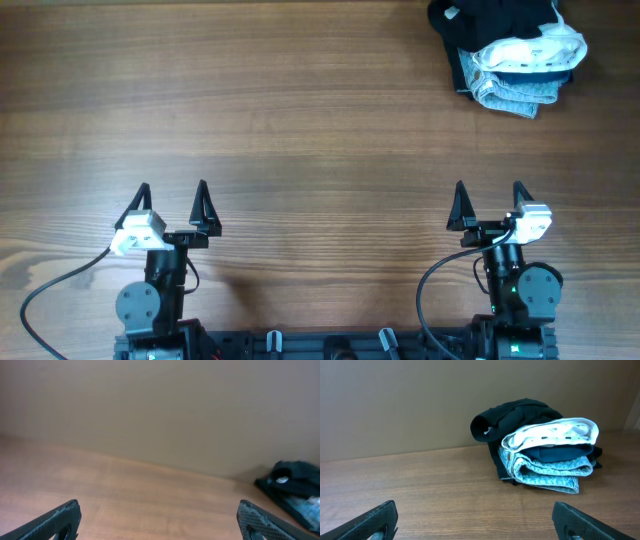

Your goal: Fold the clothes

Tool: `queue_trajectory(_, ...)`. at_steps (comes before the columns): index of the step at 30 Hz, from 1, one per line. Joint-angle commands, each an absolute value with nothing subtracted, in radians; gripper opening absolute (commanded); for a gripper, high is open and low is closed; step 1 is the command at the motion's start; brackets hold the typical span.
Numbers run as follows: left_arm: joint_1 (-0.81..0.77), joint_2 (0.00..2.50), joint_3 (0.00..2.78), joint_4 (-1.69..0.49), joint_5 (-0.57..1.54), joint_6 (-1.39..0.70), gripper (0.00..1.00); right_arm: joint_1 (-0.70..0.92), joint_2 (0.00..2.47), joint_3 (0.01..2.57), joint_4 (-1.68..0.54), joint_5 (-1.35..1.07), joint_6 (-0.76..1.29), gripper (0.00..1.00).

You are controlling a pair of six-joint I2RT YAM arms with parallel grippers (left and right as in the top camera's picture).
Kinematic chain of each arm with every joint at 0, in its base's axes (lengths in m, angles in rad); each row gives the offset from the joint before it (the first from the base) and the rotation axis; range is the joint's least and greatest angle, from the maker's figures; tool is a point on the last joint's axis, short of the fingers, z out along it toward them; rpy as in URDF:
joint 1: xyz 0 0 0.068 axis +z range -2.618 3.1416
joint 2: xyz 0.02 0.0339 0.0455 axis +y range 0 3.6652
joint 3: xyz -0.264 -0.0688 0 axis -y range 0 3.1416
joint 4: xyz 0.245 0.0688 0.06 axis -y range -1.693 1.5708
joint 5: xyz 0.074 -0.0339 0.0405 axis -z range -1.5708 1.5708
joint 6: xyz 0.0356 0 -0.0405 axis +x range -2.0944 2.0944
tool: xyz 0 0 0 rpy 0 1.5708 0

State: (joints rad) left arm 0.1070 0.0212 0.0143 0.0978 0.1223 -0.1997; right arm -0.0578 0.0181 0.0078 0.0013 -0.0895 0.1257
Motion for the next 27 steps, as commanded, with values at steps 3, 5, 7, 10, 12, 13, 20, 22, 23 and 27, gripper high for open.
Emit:
queue_trajectory(3, 0.102, 0.003, 0.006, -0.020, 0.076, -0.187, 1.00, -0.059, 0.009, 0.005, 0.008, -0.105, 0.112, 1.00)
queue_trajectory(5, 0.102, 0.003, 0.006, -0.064, 0.077, -0.187, 1.00, -0.059, 0.009, 0.005, 0.007, -0.105, 0.112, 1.00)
queue_trajectory(7, 0.102, 0.003, 0.006, -0.075, 0.073, -0.187, 1.00, -0.059, 0.009, 0.005, 0.008, -0.105, 0.112, 1.00)
queue_trajectory(10, 0.102, 0.003, 0.006, -0.075, 0.073, -0.187, 1.00, -0.059, 0.009, 0.005, 0.008, -0.105, 0.112, 1.00)
queue_trajectory(12, 0.102, 0.003, 0.006, -0.074, 0.074, -0.188, 1.00, -0.059, 0.009, 0.005, 0.007, -0.105, 0.112, 1.00)
queue_trajectory(13, 0.102, 0.003, 0.006, -0.073, 0.078, -0.189, 1.00, -0.059, 0.009, 0.005, 0.008, -0.105, 0.112, 1.00)
queue_trajectory(20, 0.102, 0.003, 0.006, -0.072, 0.077, -0.188, 1.00, -0.059, 0.009, 0.005, 0.007, -0.105, 0.112, 1.00)
queue_trajectory(22, 0.102, 0.003, 0.006, -0.072, 0.077, -0.188, 1.00, -0.059, 0.009, 0.005, 0.008, -0.105, 0.112, 1.00)
queue_trajectory(23, 0.102, 0.003, 0.006, -0.072, 0.077, -0.188, 1.00, -0.059, 0.009, 0.005, 0.008, -0.105, 0.112, 1.00)
queue_trajectory(27, 0.102, 0.003, 0.006, -0.072, 0.077, -0.188, 1.00, -0.059, 0.009, 0.005, 0.008, -0.105, 0.112, 1.00)
